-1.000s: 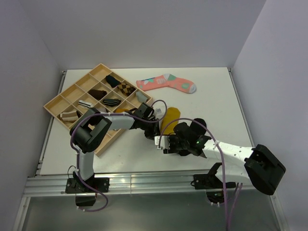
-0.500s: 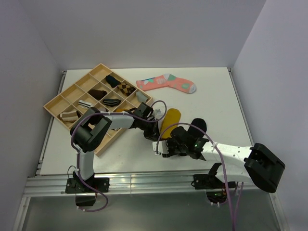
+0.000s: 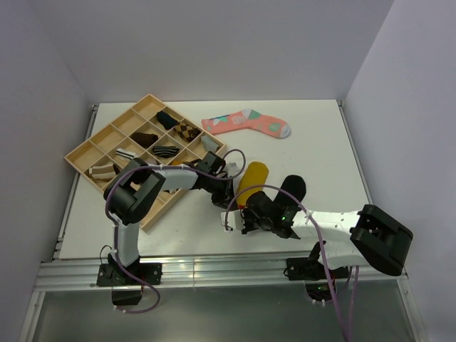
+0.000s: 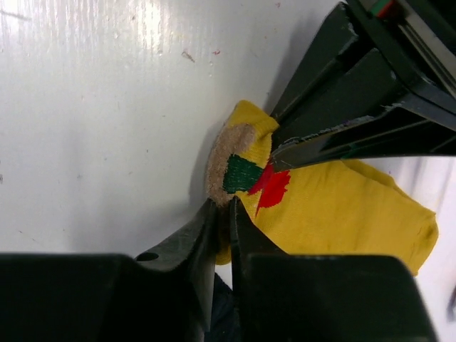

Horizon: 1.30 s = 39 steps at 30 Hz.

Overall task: Roll the socks
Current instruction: Roll the sock at the center of the board.

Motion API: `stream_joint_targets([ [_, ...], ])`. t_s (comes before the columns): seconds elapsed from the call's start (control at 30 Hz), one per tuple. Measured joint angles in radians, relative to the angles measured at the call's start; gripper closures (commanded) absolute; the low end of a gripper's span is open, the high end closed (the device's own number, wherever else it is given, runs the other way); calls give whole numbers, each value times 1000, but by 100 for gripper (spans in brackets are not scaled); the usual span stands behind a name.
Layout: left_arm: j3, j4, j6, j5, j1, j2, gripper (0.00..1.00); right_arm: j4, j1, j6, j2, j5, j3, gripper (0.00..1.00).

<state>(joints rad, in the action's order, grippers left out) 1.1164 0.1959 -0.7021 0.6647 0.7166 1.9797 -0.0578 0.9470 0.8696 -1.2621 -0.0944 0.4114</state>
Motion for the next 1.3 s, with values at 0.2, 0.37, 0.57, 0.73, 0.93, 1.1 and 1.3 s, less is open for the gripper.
stream_joint_targets([
  [0.2,-89,-74,-72,-11,-5,-51,84,63,-16,-47,1,-67,40,90],
  [0.37,-188,-150,-161,-64,-4,-128,73,197,-91,-80,-4,-221,124,90],
  [0.57,-301,-257,-260,-191,-5,-264,72,374,-216,-92,-112,-407,255,91],
  [0.73,-367,-332,-293,-302,-6,-348,69,590,-322,-57,-293,-575,435,90],
  [0.93,-502,-447,-284,-459,5,-468,64,904,-467,41,-573,-777,685,92],
  [1.1,-559,-554,-176,-577,55,-512,59,1122,-558,99,-774,-875,836,92],
  [1.3,-585,-716,32,-562,91,-519,55,1271,-616,112,-906,-921,922,92],
])
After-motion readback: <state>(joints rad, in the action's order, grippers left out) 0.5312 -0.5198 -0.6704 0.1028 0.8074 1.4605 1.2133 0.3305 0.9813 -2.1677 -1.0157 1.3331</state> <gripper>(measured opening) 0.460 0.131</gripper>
